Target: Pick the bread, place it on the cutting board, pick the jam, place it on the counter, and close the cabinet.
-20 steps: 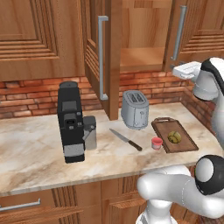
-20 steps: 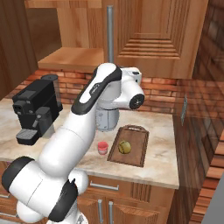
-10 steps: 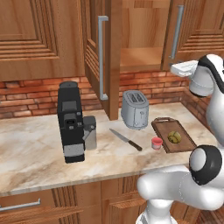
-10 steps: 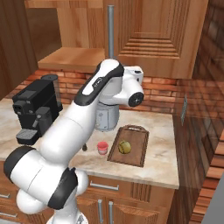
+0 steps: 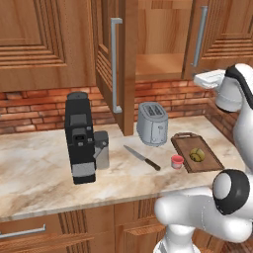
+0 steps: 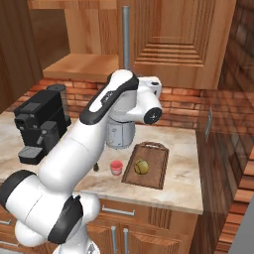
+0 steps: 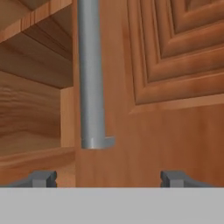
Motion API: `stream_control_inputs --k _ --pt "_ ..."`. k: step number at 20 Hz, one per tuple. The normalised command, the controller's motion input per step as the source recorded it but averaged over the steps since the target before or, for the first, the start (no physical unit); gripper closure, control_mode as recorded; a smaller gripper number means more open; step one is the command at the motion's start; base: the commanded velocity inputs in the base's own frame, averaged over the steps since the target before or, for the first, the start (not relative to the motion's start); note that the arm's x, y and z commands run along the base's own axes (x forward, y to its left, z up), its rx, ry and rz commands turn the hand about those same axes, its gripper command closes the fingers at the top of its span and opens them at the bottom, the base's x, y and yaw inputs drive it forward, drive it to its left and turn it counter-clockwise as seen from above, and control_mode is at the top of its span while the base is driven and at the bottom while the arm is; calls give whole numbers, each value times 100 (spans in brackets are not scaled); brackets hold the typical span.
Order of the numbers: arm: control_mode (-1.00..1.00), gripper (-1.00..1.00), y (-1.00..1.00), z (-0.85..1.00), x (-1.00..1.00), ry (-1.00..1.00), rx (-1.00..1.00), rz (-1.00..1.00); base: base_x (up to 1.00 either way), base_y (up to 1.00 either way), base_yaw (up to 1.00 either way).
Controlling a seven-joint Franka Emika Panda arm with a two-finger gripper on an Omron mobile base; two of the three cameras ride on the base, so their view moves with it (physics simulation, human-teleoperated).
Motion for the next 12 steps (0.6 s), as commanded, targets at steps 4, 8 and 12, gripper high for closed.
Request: stream_control_inputs --k 4,8,12 --pt "-100 -100 13 1 -56 0 0 0 0 0 0" --pt "-100 -100 14 0 -72 -1 0 0 0 0 0" --pt "-100 -100 20 0 -64 -2 -1 -1 0 0 0"
